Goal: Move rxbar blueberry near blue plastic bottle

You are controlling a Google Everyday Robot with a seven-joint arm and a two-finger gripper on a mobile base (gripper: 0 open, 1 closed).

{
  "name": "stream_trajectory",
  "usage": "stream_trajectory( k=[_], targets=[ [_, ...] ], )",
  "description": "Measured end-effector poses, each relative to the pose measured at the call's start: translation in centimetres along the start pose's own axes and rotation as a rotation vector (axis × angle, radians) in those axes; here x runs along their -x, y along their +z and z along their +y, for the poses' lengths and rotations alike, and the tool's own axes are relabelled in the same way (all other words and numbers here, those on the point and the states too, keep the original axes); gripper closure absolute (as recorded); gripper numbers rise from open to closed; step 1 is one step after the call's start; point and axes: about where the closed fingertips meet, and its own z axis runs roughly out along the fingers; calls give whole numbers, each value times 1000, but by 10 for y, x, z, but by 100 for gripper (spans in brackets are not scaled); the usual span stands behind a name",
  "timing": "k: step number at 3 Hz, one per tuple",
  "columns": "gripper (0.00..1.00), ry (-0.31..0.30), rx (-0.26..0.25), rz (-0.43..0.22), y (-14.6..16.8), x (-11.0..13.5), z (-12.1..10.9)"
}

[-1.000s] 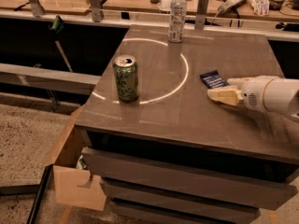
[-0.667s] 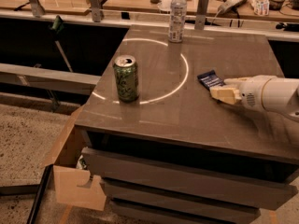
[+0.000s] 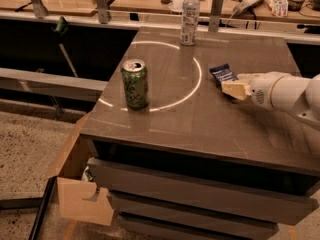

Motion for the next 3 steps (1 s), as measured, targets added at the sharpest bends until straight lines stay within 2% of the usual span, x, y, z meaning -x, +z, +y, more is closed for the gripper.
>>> stream_trajectory(
  k=[1, 2, 3],
  targets=[
    [100, 11, -66, -76, 20, 34, -19],
    [100, 15, -64, -79, 21, 34, -18],
    [100, 18, -99, -114, 36, 45, -31]
  ],
)
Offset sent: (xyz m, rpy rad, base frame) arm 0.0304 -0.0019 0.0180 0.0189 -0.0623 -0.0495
